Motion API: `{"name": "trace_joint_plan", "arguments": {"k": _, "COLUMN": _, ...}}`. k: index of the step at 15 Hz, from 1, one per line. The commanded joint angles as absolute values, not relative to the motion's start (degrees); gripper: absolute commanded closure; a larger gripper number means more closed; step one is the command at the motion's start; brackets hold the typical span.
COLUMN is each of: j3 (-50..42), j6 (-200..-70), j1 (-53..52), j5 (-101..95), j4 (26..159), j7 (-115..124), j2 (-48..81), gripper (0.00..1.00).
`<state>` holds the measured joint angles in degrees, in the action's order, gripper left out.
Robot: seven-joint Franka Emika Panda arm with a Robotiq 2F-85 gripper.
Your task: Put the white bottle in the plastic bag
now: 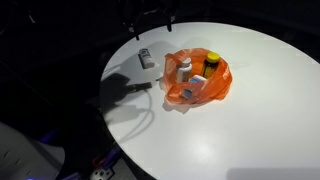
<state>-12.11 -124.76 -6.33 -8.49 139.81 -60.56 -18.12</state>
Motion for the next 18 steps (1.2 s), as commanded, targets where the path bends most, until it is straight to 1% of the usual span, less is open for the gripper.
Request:
{"name": "trace_joint_plan", "arguments": {"k": 1, "j3": -10.6, "j6": -125.7, "j1": -6.3, "j5": -4.6, "j4": 138.4, "j7": -68.0, "j2": -14.3, "gripper": 0.0}}
{"name": "trace_joint_plan", "arguments": {"k": 11, "j3": -4.2, "j6": -132.5, "j1": -5.4, "j5": 7.4, "j4": 134.4, "j7": -85.0, "j2": -0.1, "gripper": 0.0}}
{"name": "trace_joint_plan", "arguments": {"k": 18, "j3": 0.2, "j6": -142.5, "j1": -2.9, "j5": 13.6, "j4": 132.8, "j7": -85.0, "j2": 7.6, "gripper": 0.0}}
